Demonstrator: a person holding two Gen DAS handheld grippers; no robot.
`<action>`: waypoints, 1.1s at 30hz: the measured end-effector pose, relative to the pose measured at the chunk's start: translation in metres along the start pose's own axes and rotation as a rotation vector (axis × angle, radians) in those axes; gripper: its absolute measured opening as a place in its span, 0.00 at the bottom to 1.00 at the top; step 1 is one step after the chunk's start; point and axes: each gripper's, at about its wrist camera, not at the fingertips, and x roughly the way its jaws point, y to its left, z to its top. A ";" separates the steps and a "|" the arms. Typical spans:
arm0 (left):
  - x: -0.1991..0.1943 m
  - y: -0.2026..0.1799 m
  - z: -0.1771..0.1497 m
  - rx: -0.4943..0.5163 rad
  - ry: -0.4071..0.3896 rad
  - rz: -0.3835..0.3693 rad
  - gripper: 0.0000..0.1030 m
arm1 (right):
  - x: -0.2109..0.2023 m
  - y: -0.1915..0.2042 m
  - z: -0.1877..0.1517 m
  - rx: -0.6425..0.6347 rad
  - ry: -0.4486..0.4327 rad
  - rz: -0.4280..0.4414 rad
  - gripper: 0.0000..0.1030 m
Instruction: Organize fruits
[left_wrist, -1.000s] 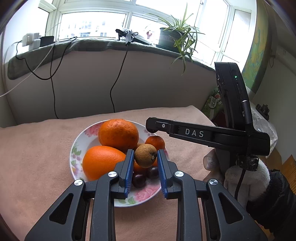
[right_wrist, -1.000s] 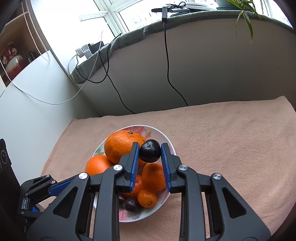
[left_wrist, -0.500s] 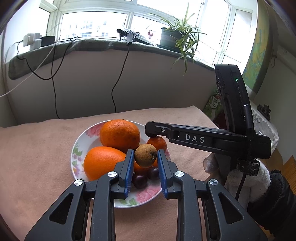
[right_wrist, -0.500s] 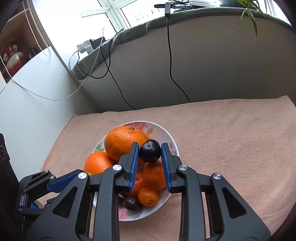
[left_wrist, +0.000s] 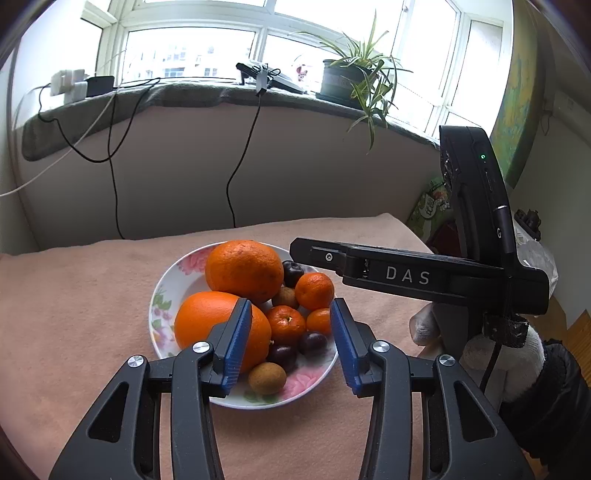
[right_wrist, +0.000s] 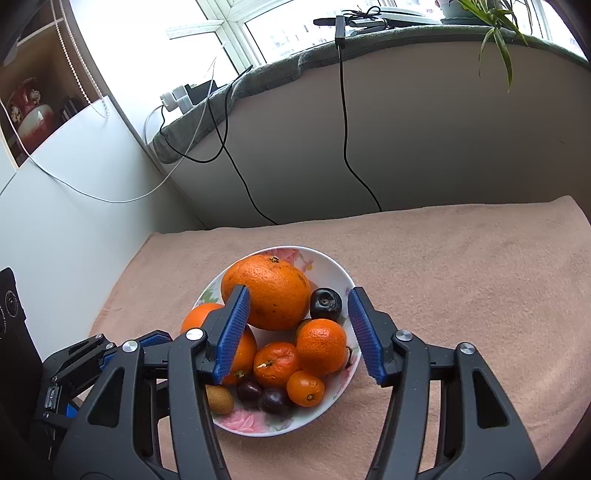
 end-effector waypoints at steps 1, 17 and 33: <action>0.000 0.000 0.000 0.000 0.001 0.000 0.42 | 0.000 0.000 -0.001 -0.001 0.000 -0.001 0.56; -0.009 0.005 -0.004 -0.029 0.002 0.068 0.77 | -0.020 0.009 -0.011 -0.044 -0.030 -0.077 0.79; -0.039 0.010 -0.018 -0.038 -0.029 0.149 0.77 | -0.060 0.036 -0.028 -0.107 -0.121 -0.151 0.92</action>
